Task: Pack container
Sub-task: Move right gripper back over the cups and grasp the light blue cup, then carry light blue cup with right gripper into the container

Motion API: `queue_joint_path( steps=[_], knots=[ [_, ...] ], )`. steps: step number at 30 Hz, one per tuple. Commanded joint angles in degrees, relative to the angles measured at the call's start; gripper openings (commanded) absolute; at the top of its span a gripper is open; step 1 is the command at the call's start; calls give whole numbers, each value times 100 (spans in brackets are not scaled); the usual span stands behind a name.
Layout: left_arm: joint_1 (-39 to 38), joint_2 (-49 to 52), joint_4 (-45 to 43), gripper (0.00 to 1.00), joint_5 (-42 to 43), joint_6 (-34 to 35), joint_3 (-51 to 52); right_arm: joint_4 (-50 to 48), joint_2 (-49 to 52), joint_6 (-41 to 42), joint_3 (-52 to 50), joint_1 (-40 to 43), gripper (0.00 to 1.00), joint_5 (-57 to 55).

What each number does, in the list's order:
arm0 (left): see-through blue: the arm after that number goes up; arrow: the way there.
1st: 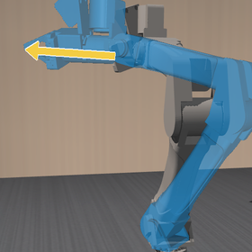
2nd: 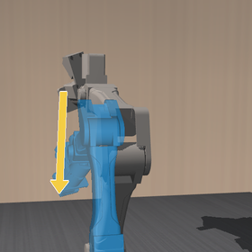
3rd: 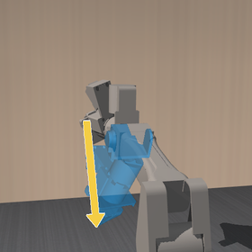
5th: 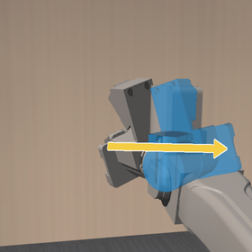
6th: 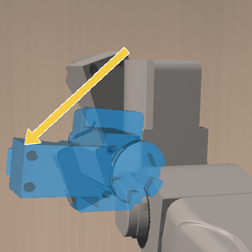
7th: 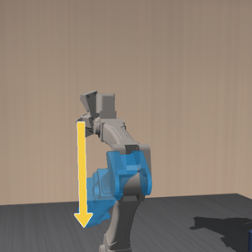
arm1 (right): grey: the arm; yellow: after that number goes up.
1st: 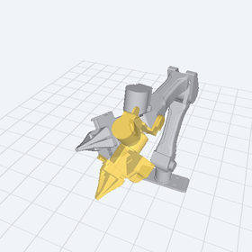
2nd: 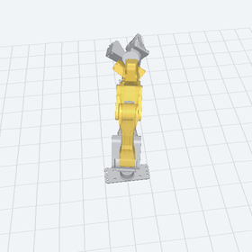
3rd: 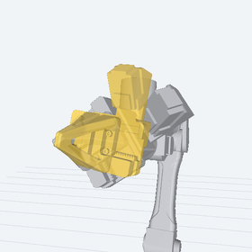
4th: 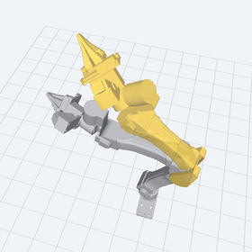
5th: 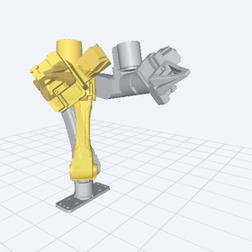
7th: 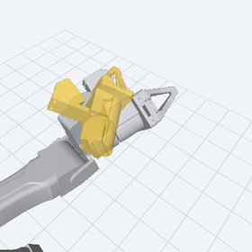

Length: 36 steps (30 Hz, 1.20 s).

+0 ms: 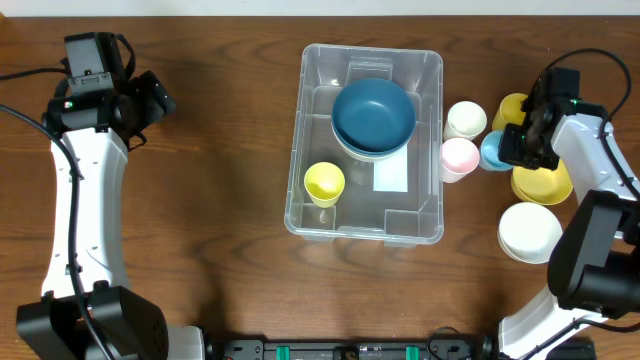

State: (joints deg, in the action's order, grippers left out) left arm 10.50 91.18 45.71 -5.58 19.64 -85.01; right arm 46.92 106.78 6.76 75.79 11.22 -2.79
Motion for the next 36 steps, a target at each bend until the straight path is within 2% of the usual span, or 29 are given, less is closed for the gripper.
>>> queue_joint_path(
  steps=[1, 6, 14, 20, 24, 28, 36],
  knots=[
    [20, -46, 13, 98, -70, -11, -48, 20, -83, -20, -2, 50, 1, -20],
    [20, -46, 13, 98, -70, -11, -48, 302, -544, -20, 155, 50, 2, -24],
    [20, -46, 13, 98, -70, -11, -48, 1115, -1871, -17, 557, 9, 1, 11],
    [20, -46, 13, 98, -70, -11, -50, 1399, -2975, -17, 575, -396, 1, 490],
    [20, -46, 13, 98, -70, -11, -48, 1370, -3432, -17, 575, -1185, 1, 1012],
    [20, -46, 13, 98, -70, -11, -48, 1163, -3467, -20, 573, -2240, 1, 986],
    [20, -46, 13, 98, -70, -11, -48, 367, -2623, -15, 573, -4203, 1, 719]
  ],
)
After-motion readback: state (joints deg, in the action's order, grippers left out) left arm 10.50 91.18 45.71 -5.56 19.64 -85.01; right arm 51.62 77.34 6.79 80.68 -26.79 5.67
